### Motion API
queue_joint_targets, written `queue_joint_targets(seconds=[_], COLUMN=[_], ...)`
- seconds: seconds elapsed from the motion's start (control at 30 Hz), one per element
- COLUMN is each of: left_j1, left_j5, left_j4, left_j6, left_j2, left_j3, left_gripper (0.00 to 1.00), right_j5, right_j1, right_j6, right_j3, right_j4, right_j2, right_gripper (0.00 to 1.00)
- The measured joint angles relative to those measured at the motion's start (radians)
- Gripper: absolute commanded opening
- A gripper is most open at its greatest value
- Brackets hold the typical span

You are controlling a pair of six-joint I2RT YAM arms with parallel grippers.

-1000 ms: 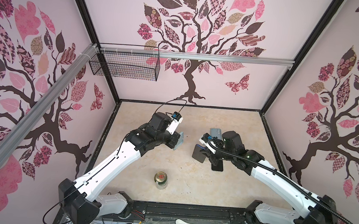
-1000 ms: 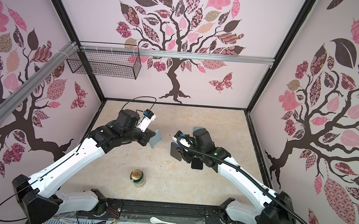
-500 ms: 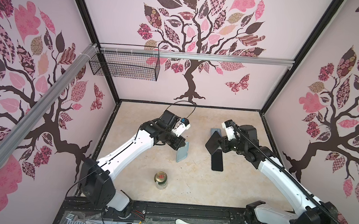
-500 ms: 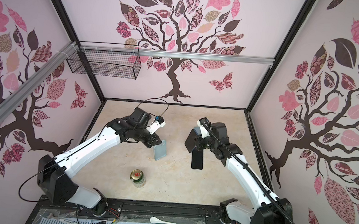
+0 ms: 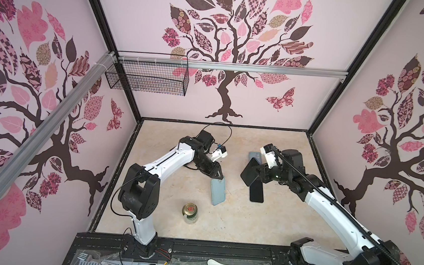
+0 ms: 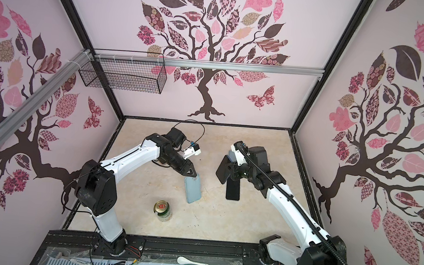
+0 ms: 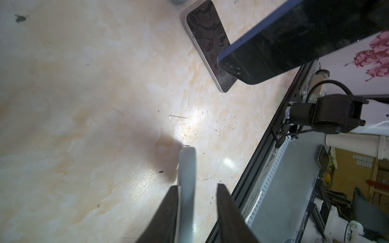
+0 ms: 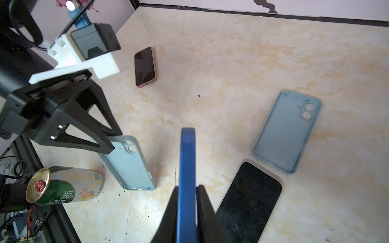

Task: Take the phone out of the phone case
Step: Place the phone case at the center of the table.

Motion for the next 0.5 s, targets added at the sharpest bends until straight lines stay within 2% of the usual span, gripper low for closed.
queue_joint_targets(seconds=[0.07, 0.17, 0.23, 0.33, 0.5], left_j1=[0.0, 0.001, 0.002, 0.003, 0.003], left_j5=[-0.042, -0.109, -0.134, -0.118, 0.074], left_j4=[-0.003, 0.009, 0.03, 0.107, 0.247], left_j6=[0.0, -0.006, -0.011, -0.001, 0.033], left_j2=[0.02, 0.032, 0.015, -0.065, -0.319], left_j3=[0.025, 0.046, 0.046, 0.021, -0.101], left_gripper=[0.77, 0.86, 0.85, 0.77, 0.78], right_j5=[-0.003, -0.008, -0.014, -0.042, -0.204], right_j1=[0.0, 0.0, 0.0, 0.0, -0.001], right_j6=[0.003, 0.004, 0.006, 0.006, 0.003], right_j3=[-0.004, -0.014, -0.021, -0.029, -0.031], right_j4=[-0.001, 0.0, -0.002, -0.002, 0.037], right_j2=[0.0, 0.0, 0.0, -0.007, -0.036], right_gripper=[0.0, 0.0, 0.0, 0.0, 0.0])
